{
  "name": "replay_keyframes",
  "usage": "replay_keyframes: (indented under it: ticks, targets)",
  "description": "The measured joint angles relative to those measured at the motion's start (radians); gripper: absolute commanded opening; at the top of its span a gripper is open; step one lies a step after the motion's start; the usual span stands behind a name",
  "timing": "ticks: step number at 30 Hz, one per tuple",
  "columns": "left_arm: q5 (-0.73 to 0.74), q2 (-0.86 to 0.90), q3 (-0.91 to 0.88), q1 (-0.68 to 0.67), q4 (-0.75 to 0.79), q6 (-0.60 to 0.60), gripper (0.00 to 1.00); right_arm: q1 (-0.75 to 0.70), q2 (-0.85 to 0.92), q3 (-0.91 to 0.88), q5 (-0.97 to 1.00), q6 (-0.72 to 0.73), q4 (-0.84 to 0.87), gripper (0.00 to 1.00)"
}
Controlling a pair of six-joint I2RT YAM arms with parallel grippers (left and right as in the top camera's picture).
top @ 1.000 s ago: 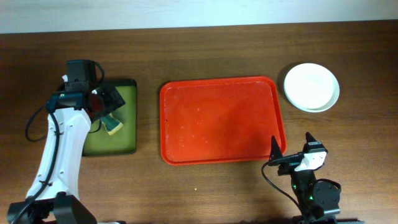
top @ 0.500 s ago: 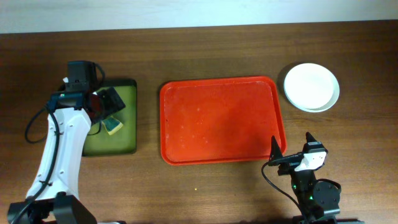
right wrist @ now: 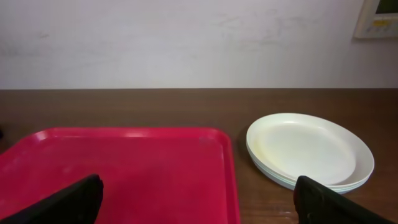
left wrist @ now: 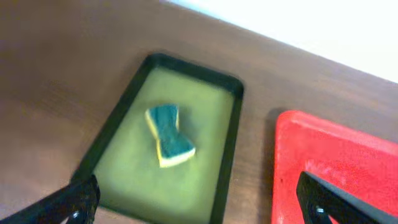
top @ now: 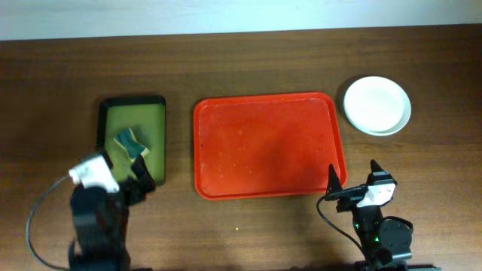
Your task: Clean dirty plates on tray and stack at the side
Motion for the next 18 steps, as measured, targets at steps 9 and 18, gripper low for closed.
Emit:
replay_keyframes:
  ticks: [9, 18]
  targets:
    - [0.067, -0.371, -0.268, 0.0, 0.298, 0.122, 0.99, 0.0, 0.0, 0.0, 0.0, 0.0, 0.0, 0.99]
    - [0.141, -0.529, -0.455, 0.0, 0.454, 0.235, 0.99, 0.0, 0.0, 0.0, 0.0, 0.0, 0.0, 0.99]
